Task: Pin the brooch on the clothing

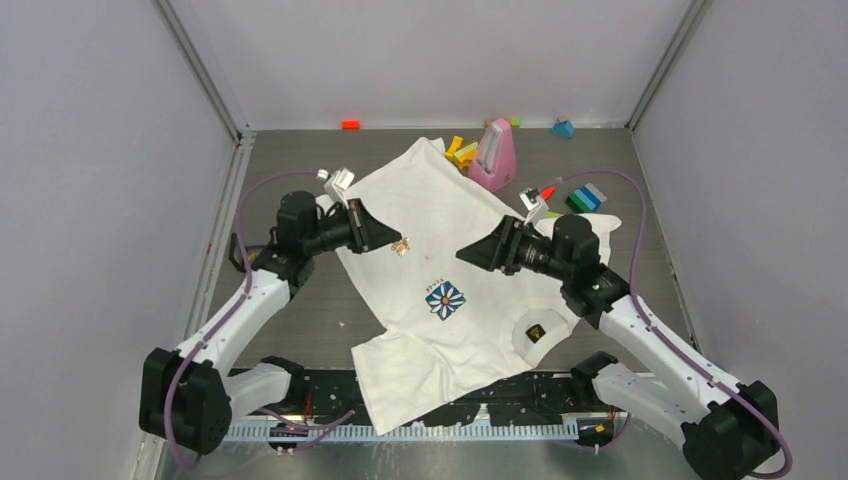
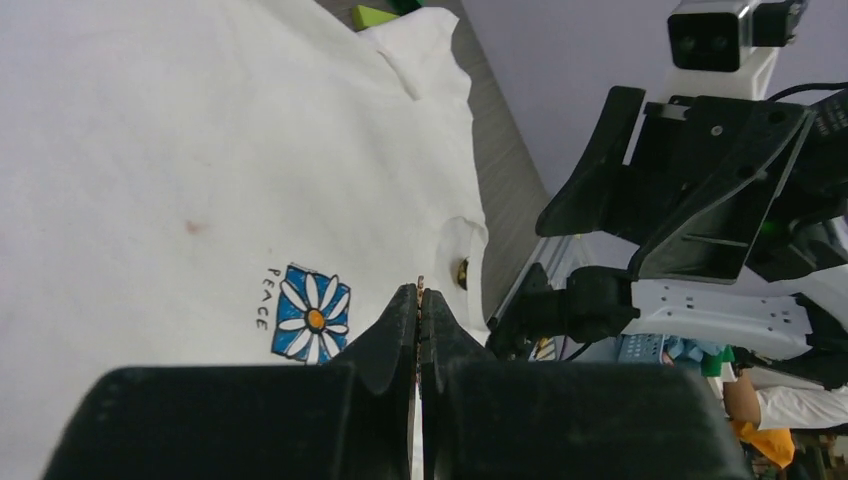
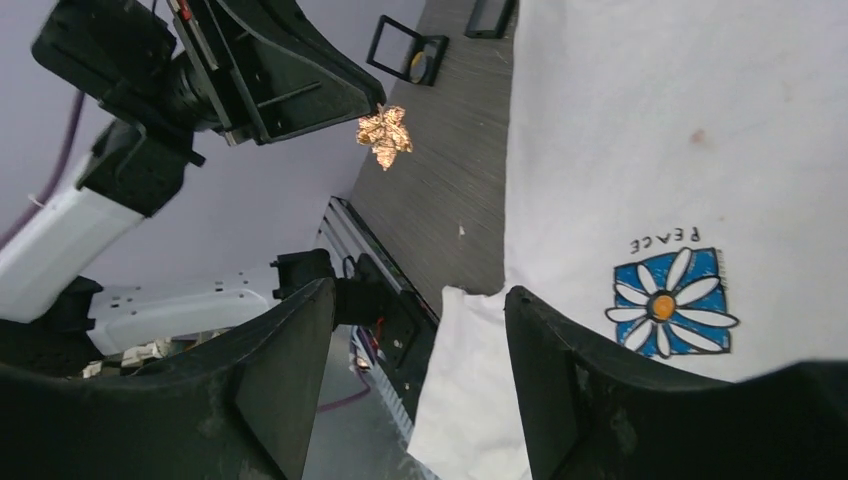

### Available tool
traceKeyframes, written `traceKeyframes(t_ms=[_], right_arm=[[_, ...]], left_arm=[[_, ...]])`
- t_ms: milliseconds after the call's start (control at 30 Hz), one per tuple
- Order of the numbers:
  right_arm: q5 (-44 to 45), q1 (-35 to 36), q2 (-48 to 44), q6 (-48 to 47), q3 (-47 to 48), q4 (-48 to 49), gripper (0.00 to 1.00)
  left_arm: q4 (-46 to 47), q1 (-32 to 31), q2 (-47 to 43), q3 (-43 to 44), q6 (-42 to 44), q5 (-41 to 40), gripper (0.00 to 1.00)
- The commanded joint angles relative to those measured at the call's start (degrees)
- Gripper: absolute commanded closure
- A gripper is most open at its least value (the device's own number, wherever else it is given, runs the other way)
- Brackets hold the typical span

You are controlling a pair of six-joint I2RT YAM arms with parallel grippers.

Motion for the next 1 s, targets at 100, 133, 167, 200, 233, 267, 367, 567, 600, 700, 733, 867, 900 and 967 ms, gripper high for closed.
traceKeyframes(t_ms=[100, 133, 167, 200, 233, 267, 367, 567, 600, 700, 733, 867, 900, 967], right_arm=[[17.6, 13.7, -3.3, 9.6, -4.2, 18.5, 0.35], [20.0, 14.7, -3.0, 9.7, -4.3, 20.2, 0.36], [22.0, 16.7, -2.1, 9.6, -4.3, 20.8, 0.37], [22.7, 18.2, -1.7, 9.5, -4.3, 22.0, 0.38], [23.8, 18.7, -0.5, 9.3, -4.2, 22.4, 0.39], [24.1, 19.6, 0.0, 9.2, -4.1, 23.5, 0.40], [24.7, 20.7, 2.5, 9.3, -3.9, 27.3, 0.43], [25.5, 21.6, 4.5, 9.5, -3.5, 31.5, 0.50], [25.5, 21.7, 4.7, 9.4, -3.3, 31.7, 0.51], [25.4, 21.7, 5.0, 9.3, -2.7, 32.2, 0.54], [25.2, 21.7, 5.1, 9.2, -2.6, 32.2, 0.55], [24.8, 21.8, 5.4, 9.2, -2.1, 32.4, 0.56], [24.8, 21.8, 5.5, 9.2, -1.9, 32.4, 0.56], [24.8, 21.8, 5.9, 9.3, -1.8, 33.0, 0.57]], left_arm=[[26.7, -9.9, -9.1, -9.2, -24.5, -22.5, 1.00], [26.8, -10.9, -9.7, -9.5, -25.8, -24.4, 1.00], [27.0, -11.9, -10.6, -9.8, -27.2, -26.1, 1.00], [28.0, -12.9, -11.2, -10.5, -28.4, -27.7, 1.00], [28.8, -13.7, -12.0, -11.0, -29.7, -29.4, 1.00], [29.2, -14.6, -12.6, -11.7, -30.4, -30.7, 1.00], [29.5, -16.2, -14.3, -12.7, -31.9, -33.8, 1.00], [29.9, -17.0, -15.6, -13.3, -33.6, -34.6, 1.00], [29.9, -17.0, -15.7, -13.4, -33.8, -34.6, 1.00], [29.9, -17.3, -15.6, -13.4, -34.1, -34.7, 1.00], [29.9, -17.4, -15.7, -13.4, -34.1, -34.7, 1.00], [29.9, -17.7, -15.5, -13.3, -34.1, -34.7, 1.00], [29.9, -17.7, -15.3, -13.3, -34.2, -34.6, 1.00], [29.9, -18.1, -15.1, -13.3, -34.3, -34.6, 1.00]])
